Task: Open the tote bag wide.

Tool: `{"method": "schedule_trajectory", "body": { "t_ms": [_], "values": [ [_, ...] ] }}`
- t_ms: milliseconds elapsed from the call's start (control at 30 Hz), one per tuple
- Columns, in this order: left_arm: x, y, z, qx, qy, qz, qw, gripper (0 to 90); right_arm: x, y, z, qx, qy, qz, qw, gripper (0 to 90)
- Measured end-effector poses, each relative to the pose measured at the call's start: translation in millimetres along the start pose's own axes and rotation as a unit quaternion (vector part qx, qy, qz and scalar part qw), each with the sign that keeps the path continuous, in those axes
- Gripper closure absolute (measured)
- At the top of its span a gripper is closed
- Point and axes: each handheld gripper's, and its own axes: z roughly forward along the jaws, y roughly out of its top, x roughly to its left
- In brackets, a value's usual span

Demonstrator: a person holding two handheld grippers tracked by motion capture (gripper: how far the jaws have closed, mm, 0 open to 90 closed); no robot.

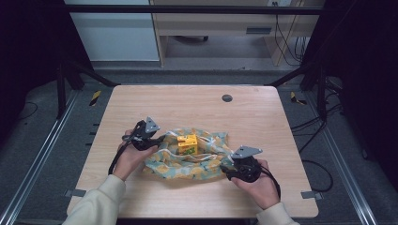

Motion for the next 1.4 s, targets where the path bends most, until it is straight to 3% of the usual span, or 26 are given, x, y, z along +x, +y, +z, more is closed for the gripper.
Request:
{"method": "schedule_trajectory", "body": {
  "t_ms": [100,200,400,500,533,600,700,1000,1200,1400],
  "values": [
    [1.9,6.5,-11.6,-0.015,0.005,0.000,0.9999,40.8,2.6,8.2,-6.0,-0.006,-0.014,-0.001,0.9999,26.2],
    [4.0,12.7,-23.9,-0.035,0.006,-0.004,0.9994,35.1,3.2,18.2,-16.4,-0.016,-0.017,0.000,0.9997,18.4],
    [10.0,23.3,-47.7,-0.063,0.010,-0.013,0.9979,24.9,2.4,32.3,-35.5,-0.040,-0.027,-0.005,0.9988,11.5],
    [12.6,23.6,-61.3,-0.070,0.007,-0.028,0.9971,21.4,-1.1,36.9,-46.9,-0.049,-0.035,0.004,0.9982,8.3],
    [14.5,23.2,-65.0,-0.071,0.010,-0.020,0.9972,20.6,-2.6,37.2,-50.2,-0.050,-0.038,0.006,0.9980,7.6],
    [15.9,19.5,-73.5,-0.074,0.010,-0.025,0.9969,18.5,-6.4,35.8,-58.3,-0.060,-0.047,0.013,0.9970,8.1],
    [19.3,9.2,-85.5,-0.066,0.012,-0.023,0.9975,16.3,-14.5,29.4,-69.5,-0.070,-0.059,0.031,0.9953,7.3],
    [28.4,-26.7,-101.2,-0.037,0.007,-0.041,0.9985,12.6,-39.6,-2.4,-86.0,-0.061,-0.087,0.069,0.9919,6.7],
    [35.4,-47.5,-99.8,-0.018,0.007,-0.053,0.9984,10.6,-51.6,-19.8,-81.1,-0.047,-0.095,0.089,0.9904,6.2],
    [46.0,-68.8,-87.3,0.011,0.012,-0.073,0.9972,9.0,-64.5,-32.3,-66.1,-0.023,-0.096,0.108,0.9893,7.0]
  ]
}}
